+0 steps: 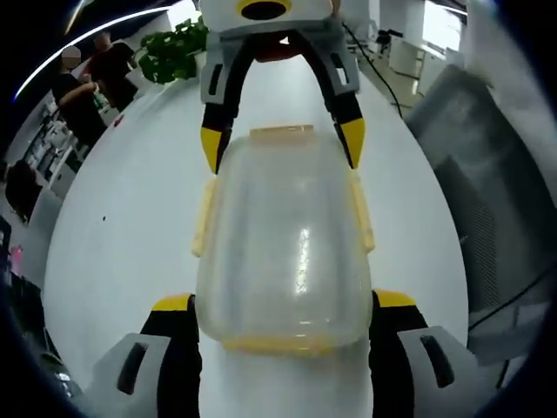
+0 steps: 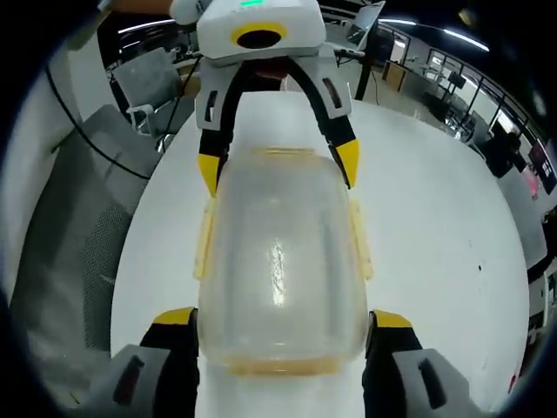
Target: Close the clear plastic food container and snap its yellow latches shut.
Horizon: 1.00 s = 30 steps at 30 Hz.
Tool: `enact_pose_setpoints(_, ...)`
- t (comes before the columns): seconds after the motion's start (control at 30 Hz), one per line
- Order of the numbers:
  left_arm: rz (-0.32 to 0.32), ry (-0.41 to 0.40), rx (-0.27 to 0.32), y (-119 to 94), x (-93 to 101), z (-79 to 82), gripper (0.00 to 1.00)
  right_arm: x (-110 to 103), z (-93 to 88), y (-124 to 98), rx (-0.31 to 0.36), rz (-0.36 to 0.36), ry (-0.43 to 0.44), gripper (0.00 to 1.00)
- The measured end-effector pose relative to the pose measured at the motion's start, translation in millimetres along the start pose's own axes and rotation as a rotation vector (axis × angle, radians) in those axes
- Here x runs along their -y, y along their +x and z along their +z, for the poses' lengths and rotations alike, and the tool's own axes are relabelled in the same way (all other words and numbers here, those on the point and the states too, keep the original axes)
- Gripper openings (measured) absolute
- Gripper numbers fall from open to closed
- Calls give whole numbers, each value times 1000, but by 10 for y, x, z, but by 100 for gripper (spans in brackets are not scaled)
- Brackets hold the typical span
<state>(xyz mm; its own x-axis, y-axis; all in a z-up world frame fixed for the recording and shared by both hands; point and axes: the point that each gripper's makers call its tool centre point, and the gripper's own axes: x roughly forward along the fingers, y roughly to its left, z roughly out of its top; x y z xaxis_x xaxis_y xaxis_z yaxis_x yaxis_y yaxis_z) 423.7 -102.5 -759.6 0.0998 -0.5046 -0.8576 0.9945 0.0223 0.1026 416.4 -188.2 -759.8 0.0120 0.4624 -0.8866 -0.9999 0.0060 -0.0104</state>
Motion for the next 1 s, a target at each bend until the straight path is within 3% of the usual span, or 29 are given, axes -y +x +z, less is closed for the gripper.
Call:
enact_pose_setpoints(0.3, 0, 7, 2, -32, -129, -66, 77, 122, 63, 24, -13, 0, 6, 77)
enact_pose_setpoints(1.0, -4, 11, -30, 42, -865, -112, 78, 866, 79, 40, -7, -5, 5, 77)
